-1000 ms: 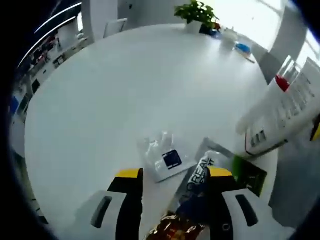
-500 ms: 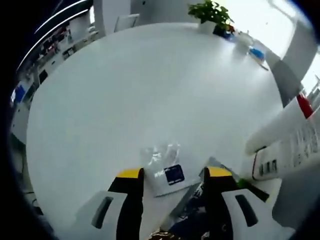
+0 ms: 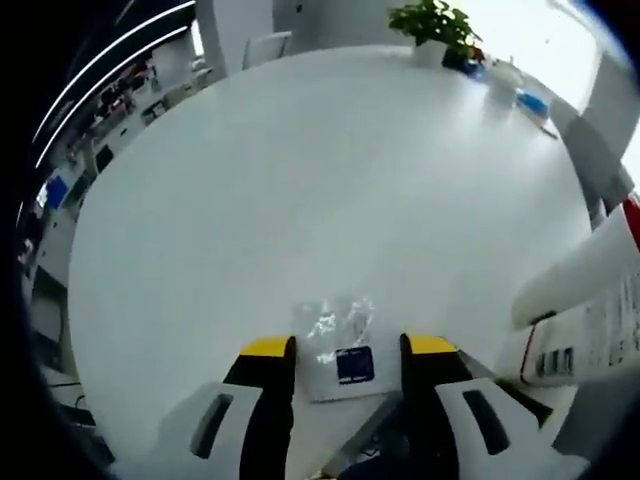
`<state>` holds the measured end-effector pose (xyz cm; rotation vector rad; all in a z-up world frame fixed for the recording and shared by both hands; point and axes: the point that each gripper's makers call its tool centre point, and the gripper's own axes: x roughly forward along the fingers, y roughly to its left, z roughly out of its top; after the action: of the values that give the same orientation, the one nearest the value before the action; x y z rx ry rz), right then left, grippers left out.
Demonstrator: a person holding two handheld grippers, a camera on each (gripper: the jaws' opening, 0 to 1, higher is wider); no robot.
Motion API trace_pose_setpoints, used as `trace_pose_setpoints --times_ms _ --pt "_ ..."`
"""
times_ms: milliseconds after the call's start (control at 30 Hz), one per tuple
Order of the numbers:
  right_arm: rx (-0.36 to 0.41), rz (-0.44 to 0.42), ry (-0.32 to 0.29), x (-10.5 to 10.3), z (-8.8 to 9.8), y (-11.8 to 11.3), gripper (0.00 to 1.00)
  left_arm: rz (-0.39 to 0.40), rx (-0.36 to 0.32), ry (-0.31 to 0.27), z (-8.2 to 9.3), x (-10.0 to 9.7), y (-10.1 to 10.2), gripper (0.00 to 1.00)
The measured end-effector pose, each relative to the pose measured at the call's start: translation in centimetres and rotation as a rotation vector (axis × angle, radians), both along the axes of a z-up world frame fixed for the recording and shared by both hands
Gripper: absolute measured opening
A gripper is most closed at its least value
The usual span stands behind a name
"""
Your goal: Arrange the skincare products in the storage area until every visible bottle or jar stands upright without overlapping.
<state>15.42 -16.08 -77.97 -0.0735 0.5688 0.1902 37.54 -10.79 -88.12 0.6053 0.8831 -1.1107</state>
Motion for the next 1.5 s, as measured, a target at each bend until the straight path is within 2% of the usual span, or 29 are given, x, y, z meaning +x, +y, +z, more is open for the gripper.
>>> trace_pose_setpoints --times_ms 33,100,200,433,567,667,767,933,1167,1367,1500 --pt "0.001 0.000 -0.001 0.0 0.0 0.0 0.73 -0.003 0.001 -0.001 0.0 0.0 0.0 0.40" --pt "0.003 -0.003 -0.003 0.0 0.1 0.0 0.73 0.073 0.025 -0.002 -0.1 0.7 0.6 0.45" --pt "0.000 -0.006 0.001 -0.1 0.0 0.0 0.73 0.042 0.012 -0.001 -0.2 0.4 0.7 0.46" --pt "0.005 -0.006 0.007 -0.1 -0.2 0.2 0.73 0.033 -0.009 -0.007 -0.3 0.9 0.4 0.46" --pt "0.005 -0.008 0.005 -0.1 0.0 0.2 0.73 0.041 -0.009 -0.003 -0.4 1.4 0.4 0.37" --pt "0.005 -0.015 0.004 -0.1 0.0 0.0 0.73 0.004 -0.013 -0.017 -0.4 1.4 0.2 0.37" --pt "0.003 -0.017 0.011 -0.2 0.0 -0.1 0.74 -0.018 -0.027 -0.010 -0.5 1.5 0.3 0.37" --pt "0.006 -0.020 -0.004 -0.1 0.3 -0.1 0.79 -0.054 -0.012 -0.001 -0.4 1.1 0.9 0.37" --pt "0.021 -0.009 -0.031 0.0 0.7 0.2 0.86 -0.055 -0.064 0.006 1.5 0.9 1.9 0.36" --pt "0.015 0.011 -0.043 0.2 1.0 0.5 0.91 -0.059 -0.068 -0.026 2.8 0.7 3.3 0.36" --pt "0.012 0.018 -0.060 0.3 1.3 0.7 0.94 -0.094 -0.059 -0.054 3.8 0.1 4.2 0.36"
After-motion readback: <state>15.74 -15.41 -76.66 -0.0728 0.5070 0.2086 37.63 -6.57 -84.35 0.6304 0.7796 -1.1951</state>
